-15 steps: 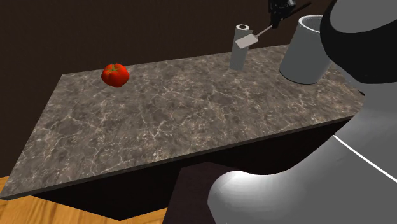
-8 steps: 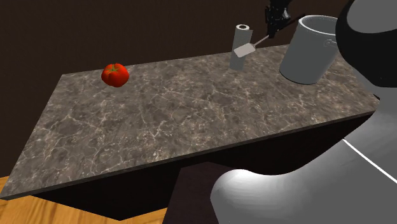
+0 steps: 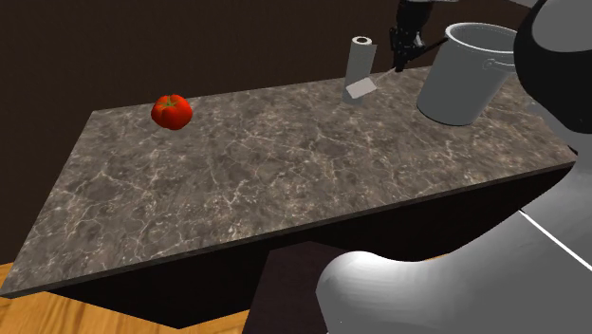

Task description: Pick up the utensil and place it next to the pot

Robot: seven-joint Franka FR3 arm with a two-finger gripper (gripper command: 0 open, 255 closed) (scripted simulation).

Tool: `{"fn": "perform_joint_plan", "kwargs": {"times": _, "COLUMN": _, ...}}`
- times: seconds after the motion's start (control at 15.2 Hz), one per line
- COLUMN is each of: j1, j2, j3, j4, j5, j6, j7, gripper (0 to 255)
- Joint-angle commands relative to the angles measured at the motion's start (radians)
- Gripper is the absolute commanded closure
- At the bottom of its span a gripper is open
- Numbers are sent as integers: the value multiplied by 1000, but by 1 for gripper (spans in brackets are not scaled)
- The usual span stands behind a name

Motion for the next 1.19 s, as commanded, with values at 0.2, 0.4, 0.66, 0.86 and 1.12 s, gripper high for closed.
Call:
{"fn": "perform_joint_plan", "kwargs": {"times": 0.2, "j1": -22, "j2": 9, "j3": -3, "j4": -65, "j5": -11, "j6": 58, "j7": 16, "gripper": 255}}
{"fn": "perform_joint_plan", "kwargs": {"times": 0.4, "j1": -30, "j2": 17, "j3": -9, "j4": -99, "j5": -21, "j6": 92, "j7": 26, "gripper": 255}}
{"fn": "perform_joint_plan", "kwargs": {"times": 0.66, "j1": -37, "j2": 30, "j3": -19, "j4": -140, "j5": -36, "j6": 135, "j7": 40, "gripper": 255}}
{"fn": "perform_joint_plan", "kwargs": {"times": 0.86, "j1": -40, "j2": 41, "j3": -28, "j4": -167, "j5": -48, "j6": 166, "j7": 51, "gripper": 255}}
{"fn": "perform_joint_plan", "kwargs": {"times": 1.12, "j1": -40, "j2": 57, "j3": -43, "j4": -200, "j5": -67, "j6": 205, "j7": 65, "gripper": 255}}
